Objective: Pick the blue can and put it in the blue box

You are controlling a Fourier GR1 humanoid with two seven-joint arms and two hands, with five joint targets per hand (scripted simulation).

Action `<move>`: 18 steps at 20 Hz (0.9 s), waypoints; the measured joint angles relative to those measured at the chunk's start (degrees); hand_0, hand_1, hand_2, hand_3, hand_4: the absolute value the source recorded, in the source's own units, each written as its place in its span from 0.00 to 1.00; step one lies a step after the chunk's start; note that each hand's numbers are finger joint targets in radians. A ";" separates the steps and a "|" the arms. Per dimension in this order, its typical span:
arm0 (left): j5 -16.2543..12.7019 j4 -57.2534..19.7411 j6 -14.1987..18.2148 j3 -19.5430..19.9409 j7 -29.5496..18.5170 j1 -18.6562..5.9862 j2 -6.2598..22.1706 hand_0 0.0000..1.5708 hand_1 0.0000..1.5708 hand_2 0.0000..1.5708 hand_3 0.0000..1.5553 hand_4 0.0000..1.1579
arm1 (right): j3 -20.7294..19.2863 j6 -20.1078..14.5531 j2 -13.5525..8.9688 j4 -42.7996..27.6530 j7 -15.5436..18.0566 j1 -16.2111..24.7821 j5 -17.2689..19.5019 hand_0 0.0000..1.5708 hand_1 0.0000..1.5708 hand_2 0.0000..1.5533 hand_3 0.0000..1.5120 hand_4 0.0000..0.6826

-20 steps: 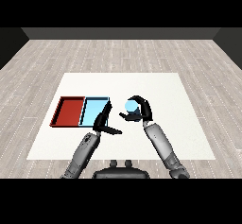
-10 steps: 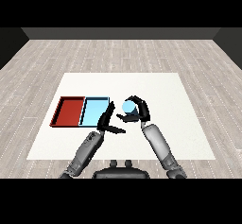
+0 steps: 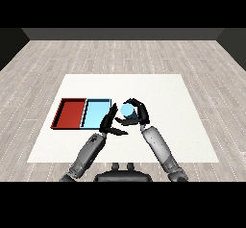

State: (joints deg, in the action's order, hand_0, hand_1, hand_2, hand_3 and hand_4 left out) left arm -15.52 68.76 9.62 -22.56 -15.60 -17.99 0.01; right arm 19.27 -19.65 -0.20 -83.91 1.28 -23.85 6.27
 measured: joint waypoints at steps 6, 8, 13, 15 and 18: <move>-0.50 -2.11 -0.05 0.20 -1.56 -1.05 0.00 0.00 0.00 0.00 0.00 0.00 | 2.60 -2.04 0.14 0.83 0.28 -1.78 -1.25 0.93 0.93 0.94 0.93 0.89; -1.00 -1.71 0.51 -0.60 -1.51 -1.26 -0.01 0.00 0.00 0.00 0.00 0.00 | 4.19 -3.62 0.16 1.64 0.65 -2.29 -2.23 0.93 0.93 0.93 0.92 0.90; -3.40 -3.61 1.85 -2.44 -3.12 -3.13 -0.01 0.00 0.00 0.00 0.00 0.00 | 5.71 -5.34 0.18 2.11 2.33 -1.77 -5.46 0.92 0.92 0.94 0.91 0.88; -4.06 -3.22 2.65 -3.46 -3.16 -3.31 -0.01 0.00 0.00 0.00 0.00 0.00 | 5.58 -5.12 0.16 1.63 2.21 -1.56 -6.41 0.93 0.93 0.94 0.92 0.86; -5.47 -3.36 3.62 -5.12 -3.47 -4.04 -0.01 0.00 0.00 0.00 0.00 0.00 | 6.38 -6.98 0.17 3.00 3.35 -2.90 -9.04 0.92 0.92 0.93 0.92 0.88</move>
State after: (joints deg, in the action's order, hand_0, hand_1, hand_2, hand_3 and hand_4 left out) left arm -20.99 65.40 13.23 -27.68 -19.07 -22.03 0.00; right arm 25.65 -26.63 -0.02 -80.91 4.63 -26.75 -2.77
